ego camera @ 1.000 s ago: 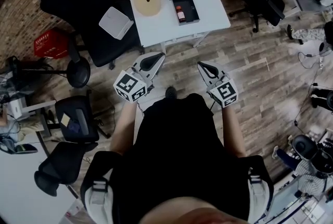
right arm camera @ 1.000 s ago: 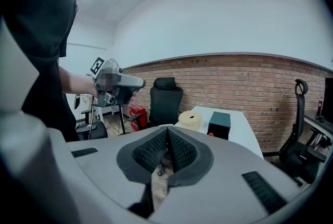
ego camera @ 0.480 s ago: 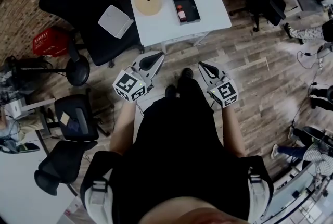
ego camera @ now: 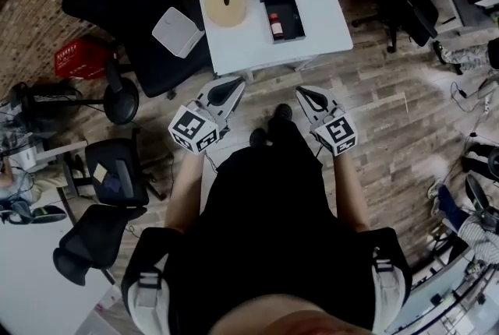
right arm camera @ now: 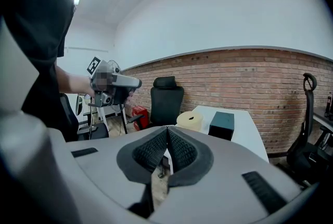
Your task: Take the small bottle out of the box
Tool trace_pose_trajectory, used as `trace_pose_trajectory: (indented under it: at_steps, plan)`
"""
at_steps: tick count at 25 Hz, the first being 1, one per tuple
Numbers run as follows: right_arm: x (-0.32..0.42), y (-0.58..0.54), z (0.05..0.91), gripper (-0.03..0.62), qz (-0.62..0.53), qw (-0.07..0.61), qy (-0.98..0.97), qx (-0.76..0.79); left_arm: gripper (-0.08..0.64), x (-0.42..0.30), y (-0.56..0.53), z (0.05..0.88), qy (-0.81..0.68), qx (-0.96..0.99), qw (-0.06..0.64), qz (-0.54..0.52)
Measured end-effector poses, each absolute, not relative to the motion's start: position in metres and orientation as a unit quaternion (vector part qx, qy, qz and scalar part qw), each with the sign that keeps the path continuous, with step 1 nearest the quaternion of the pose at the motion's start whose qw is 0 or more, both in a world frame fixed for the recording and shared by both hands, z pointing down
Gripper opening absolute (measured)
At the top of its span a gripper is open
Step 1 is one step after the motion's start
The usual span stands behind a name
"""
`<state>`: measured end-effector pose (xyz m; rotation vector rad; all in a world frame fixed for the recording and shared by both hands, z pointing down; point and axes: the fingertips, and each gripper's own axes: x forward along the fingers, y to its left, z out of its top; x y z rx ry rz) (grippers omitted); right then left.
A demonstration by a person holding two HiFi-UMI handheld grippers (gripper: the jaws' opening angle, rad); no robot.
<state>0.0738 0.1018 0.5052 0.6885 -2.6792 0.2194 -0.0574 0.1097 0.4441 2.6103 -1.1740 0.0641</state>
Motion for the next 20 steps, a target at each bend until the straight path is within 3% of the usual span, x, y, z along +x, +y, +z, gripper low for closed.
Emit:
trace_pose_trajectory:
  at_steps: [20]
  plan:
    - [0.082, 0.017, 0.520, -0.003, 0.054, 0.224, -0.965, 0.123, 0.021, -0.024, 0.023, 0.427, -0.463, 0.875, 0.138, 0.042]
